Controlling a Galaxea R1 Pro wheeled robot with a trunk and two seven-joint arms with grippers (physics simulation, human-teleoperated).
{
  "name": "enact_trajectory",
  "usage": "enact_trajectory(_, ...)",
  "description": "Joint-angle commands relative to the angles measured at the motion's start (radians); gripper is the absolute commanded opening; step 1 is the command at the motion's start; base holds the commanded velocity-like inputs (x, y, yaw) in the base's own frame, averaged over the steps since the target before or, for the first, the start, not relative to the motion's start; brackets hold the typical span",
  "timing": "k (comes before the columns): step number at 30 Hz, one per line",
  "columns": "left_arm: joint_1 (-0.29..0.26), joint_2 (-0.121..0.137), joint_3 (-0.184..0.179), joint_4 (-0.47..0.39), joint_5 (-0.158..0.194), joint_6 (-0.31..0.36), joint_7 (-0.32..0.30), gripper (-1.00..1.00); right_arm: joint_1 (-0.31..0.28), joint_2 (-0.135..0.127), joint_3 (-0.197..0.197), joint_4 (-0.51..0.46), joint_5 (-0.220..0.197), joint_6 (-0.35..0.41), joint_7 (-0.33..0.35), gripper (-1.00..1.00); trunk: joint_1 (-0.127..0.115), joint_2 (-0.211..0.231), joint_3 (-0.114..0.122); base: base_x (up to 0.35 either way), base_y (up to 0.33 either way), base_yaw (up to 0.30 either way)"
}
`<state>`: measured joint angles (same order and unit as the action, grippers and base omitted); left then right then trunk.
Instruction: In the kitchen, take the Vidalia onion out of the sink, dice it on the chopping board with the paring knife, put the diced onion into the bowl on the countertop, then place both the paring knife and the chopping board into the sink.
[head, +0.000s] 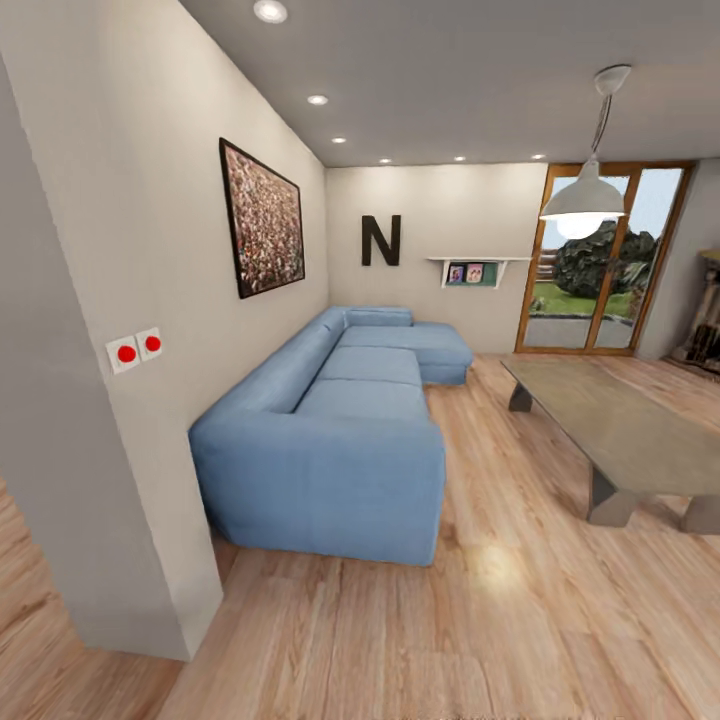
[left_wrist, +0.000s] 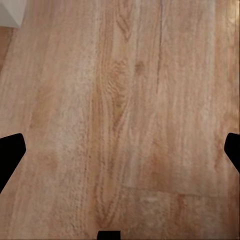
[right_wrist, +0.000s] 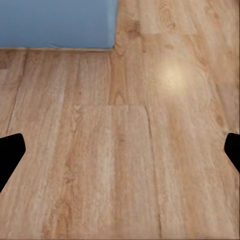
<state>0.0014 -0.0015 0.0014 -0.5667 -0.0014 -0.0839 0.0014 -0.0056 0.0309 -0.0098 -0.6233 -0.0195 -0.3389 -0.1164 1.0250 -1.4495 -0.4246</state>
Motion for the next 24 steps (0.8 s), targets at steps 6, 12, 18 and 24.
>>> enact_trajectory(6, 0.0, 0.0, 0.0, -0.001, 0.0, -0.002, 0.0, 1.0, -0.001, 0.001, -0.001, 0.001, -0.002, -0.003, 0.0, 1.0, 0.0, 0.0, -0.001, 0.0, -0.306, -0.297)
enact_trajectory(12, 0.0, 0.0, 0.0, -0.001, 0.0, -0.002, 0.0, 1.0, -0.001, 0.001, -0.001, 0.001, -0.002, -0.003, 0.0, 1.0, 0.0, 0.0, -0.001, 0.0, -0.306, -0.297)
enact_trajectory(18, 0.0, 0.0, 0.0, -0.001, 0.0, -0.002, 0.0, 1.0, -0.001, 0.001, -0.001, 0.001, -0.002, -0.003, 0.0, 1.0, 0.0, 0.0, -0.001, 0.0, -0.306, -0.297)
enact_trajectory(24, 0.0, 0.0, 0.0, 0.0, 0.0, -0.002, 0.0, 1.0, -0.001, 0.001, -0.001, 0.001, -0.002, -0.003, 0.0, 1.0, 0.0, 0.0, -0.001, 0.0, -0.306, -0.297)
